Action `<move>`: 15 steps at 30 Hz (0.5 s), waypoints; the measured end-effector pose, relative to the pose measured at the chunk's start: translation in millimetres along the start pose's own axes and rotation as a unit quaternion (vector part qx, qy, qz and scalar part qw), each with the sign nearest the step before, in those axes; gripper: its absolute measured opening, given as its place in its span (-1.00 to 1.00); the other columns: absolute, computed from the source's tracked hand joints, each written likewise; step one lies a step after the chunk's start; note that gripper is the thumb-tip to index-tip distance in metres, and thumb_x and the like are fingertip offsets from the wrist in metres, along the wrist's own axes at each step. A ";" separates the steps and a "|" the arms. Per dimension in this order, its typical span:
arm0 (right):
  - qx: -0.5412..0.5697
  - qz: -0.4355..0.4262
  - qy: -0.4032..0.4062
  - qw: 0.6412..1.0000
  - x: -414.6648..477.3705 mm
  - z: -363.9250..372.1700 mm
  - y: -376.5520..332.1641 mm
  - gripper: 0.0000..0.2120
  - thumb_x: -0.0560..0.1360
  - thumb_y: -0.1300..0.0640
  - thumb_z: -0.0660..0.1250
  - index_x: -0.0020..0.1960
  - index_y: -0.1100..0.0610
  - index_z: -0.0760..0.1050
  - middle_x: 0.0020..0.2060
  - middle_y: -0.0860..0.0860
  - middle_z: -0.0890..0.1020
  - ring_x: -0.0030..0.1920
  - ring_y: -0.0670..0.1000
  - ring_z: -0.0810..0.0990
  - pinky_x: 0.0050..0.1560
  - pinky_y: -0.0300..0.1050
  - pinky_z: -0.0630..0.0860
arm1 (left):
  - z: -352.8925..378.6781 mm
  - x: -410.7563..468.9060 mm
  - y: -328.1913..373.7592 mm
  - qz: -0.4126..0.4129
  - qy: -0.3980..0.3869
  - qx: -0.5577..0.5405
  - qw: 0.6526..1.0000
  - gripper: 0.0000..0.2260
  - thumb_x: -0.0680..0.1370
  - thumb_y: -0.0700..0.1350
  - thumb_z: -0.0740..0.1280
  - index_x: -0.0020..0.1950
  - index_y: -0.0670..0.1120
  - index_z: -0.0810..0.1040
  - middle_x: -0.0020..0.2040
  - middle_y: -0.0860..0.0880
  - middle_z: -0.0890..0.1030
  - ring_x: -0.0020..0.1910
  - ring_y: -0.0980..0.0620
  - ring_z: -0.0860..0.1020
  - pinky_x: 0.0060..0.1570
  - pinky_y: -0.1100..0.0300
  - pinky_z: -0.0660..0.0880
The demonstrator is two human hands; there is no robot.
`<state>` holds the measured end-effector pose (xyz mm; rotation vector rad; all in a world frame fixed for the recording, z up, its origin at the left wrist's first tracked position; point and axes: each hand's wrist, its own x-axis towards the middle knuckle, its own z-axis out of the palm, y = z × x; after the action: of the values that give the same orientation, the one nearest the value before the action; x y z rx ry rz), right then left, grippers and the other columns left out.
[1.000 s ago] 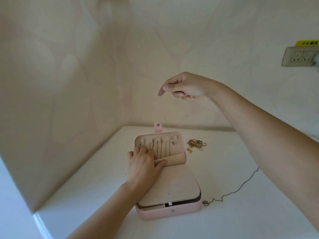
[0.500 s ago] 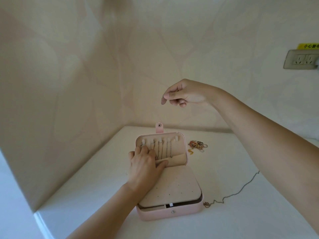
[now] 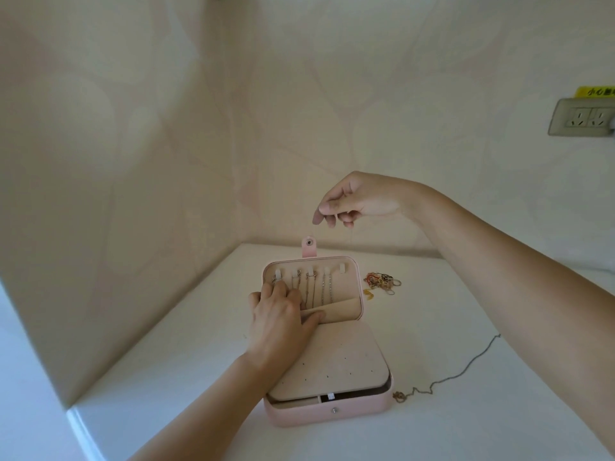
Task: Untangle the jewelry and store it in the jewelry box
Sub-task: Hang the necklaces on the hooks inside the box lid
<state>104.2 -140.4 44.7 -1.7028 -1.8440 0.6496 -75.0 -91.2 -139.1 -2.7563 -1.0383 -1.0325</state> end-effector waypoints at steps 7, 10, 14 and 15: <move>0.015 0.033 0.051 0.998 -7.7 30.2 31.0 -0.88 0.50 0.21 0.38 -0.03 0.22 0.66 -0.19 0.09 0.70 -0.44 -0.11 0.50 -0.26 -0.19 0.57 | -3.5 -0.2 1.2 -0.004 -0.030 0.014 0.999 -0.63 0.51 0.26 0.19 -0.04 -0.04 0.51 -0.03 0.03 0.41 0.09 -0.02 0.35 -0.02 0.15 0.11; -0.009 0.031 0.116 0.993 -9.5 43.4 44.6 -0.91 0.45 0.18 0.44 -0.13 0.20 0.68 -0.30 0.01 0.69 -0.50 -0.11 0.48 -0.29 -0.24 0.52 | -4.0 0.0 1.4 -0.006 -0.039 0.022 0.999 -0.62 0.51 0.27 0.17 -0.02 -0.03 0.50 -0.01 0.04 0.41 0.11 0.00 0.33 -0.01 0.15 0.11; -0.033 -0.001 0.195 0.980 -10.0 61.7 58.3 -0.96 0.38 0.18 0.51 -0.21 0.15 0.67 -0.45 -0.08 0.64 -0.47 -0.08 0.57 -0.30 -0.29 0.50 | -3.7 -0.2 1.1 -0.007 -0.029 0.011 0.999 -0.62 0.50 0.26 0.21 -0.03 -0.05 0.52 -0.01 0.02 0.44 0.10 -0.02 0.35 0.00 0.15 0.12; -0.042 -0.010 0.216 0.975 -10.0 66.6 61.6 -0.96 0.37 0.18 0.51 -0.22 0.14 0.67 -0.43 -0.06 0.65 -0.45 -0.08 0.59 -0.29 -0.29 0.49 | -3.7 -0.3 1.1 -0.007 -0.032 0.015 0.999 -0.61 0.51 0.26 0.20 -0.01 -0.05 0.52 0.00 0.02 0.45 0.11 -0.02 0.35 0.01 0.15 0.13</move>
<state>105.0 -144.3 -46.5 -1.7129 -1.5910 0.1711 -76.6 -93.1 -136.2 -2.7785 -1.0747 -0.9286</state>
